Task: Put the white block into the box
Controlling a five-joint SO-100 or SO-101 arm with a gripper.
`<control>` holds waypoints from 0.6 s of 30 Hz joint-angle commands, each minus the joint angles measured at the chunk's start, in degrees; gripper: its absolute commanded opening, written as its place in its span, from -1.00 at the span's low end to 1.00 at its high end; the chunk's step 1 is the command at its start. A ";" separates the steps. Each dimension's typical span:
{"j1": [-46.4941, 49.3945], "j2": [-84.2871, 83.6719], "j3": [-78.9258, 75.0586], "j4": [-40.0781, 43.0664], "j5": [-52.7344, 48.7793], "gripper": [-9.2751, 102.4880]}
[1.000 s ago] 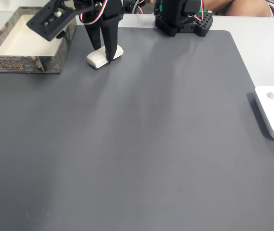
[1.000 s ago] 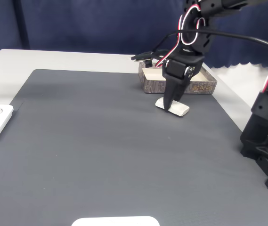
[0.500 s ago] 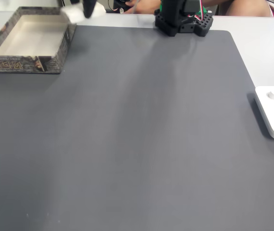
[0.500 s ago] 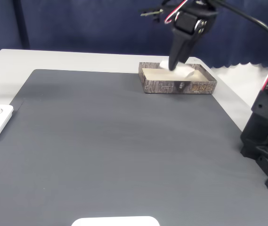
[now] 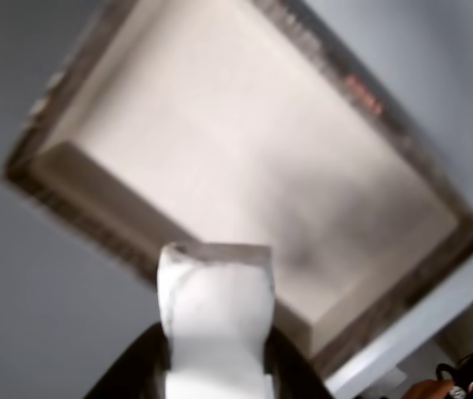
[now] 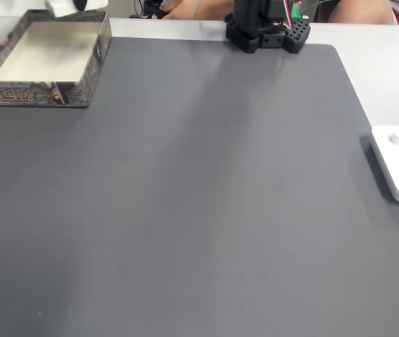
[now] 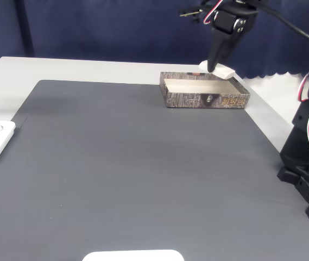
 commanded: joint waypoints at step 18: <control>0.79 -4.22 -11.25 -4.66 57.57 -0.86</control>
